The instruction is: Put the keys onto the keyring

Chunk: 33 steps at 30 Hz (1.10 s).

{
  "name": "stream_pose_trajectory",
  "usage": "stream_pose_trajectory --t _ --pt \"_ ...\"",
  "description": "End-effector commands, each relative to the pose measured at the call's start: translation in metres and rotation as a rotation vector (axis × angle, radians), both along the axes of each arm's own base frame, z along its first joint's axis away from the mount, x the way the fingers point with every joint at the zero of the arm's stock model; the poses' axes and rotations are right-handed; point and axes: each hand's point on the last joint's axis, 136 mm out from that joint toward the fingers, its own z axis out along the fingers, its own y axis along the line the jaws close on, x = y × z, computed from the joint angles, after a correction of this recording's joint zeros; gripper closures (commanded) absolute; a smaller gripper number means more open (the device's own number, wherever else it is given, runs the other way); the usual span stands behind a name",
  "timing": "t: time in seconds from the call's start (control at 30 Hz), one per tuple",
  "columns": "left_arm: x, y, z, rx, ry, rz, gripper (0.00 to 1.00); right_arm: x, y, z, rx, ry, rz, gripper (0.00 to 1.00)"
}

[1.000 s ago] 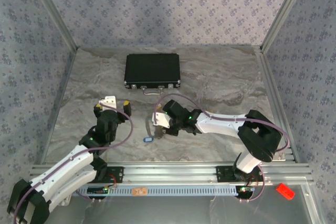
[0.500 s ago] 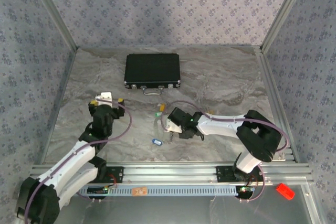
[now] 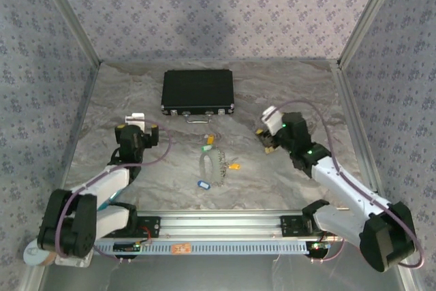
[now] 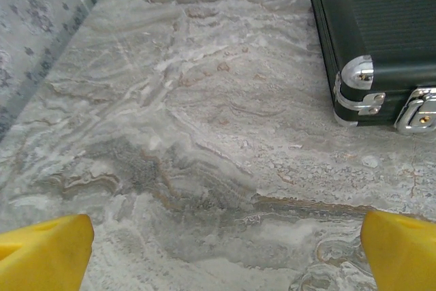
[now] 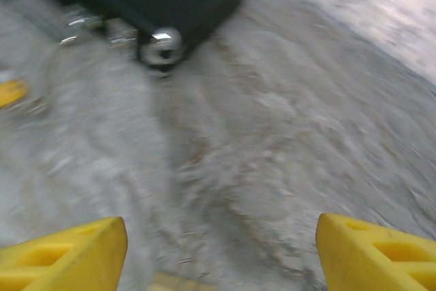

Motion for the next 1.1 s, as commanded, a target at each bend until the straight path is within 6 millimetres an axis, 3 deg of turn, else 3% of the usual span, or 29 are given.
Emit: stream_pose_trajectory --t 0.0,0.1,0.2,0.37,0.43,0.57,0.73,0.9,1.07 --pt "0.024 -0.007 0.022 -0.034 -0.110 -0.051 0.00 0.028 -0.037 -0.010 0.141 -0.053 -0.176 0.27" --pt "0.032 -0.005 0.010 -0.021 -0.103 -0.057 0.00 0.044 -0.072 -0.028 0.154 -0.120 -0.273 0.29" --pt "0.036 -0.009 0.009 0.009 -0.102 -0.104 0.00 0.049 -0.085 -0.049 0.175 -0.121 -0.292 0.30" --pt "0.038 0.008 -0.003 -0.044 -0.145 -0.070 0.00 0.052 -0.084 -0.059 0.167 -0.132 -0.265 0.32" --pt "0.040 0.008 -0.013 -0.067 -0.147 -0.092 0.00 0.054 -0.090 -0.065 0.198 -0.122 -0.274 0.33" --pt "0.047 0.011 -0.015 -0.088 -0.123 -0.094 0.00 0.053 -0.105 -0.069 0.282 -0.116 -0.307 0.32" --pt "0.051 0.049 -0.018 -0.109 -0.092 0.126 0.00 0.067 -0.118 -0.084 0.327 -0.055 -0.356 0.30" --pt "0.051 0.048 -0.018 -0.103 -0.090 0.128 0.00 0.070 -0.131 -0.086 0.319 -0.056 -0.440 0.22" --pt "0.052 0.045 -0.018 -0.105 -0.086 0.110 0.00 0.071 -0.131 -0.084 0.317 -0.061 -0.440 0.20"
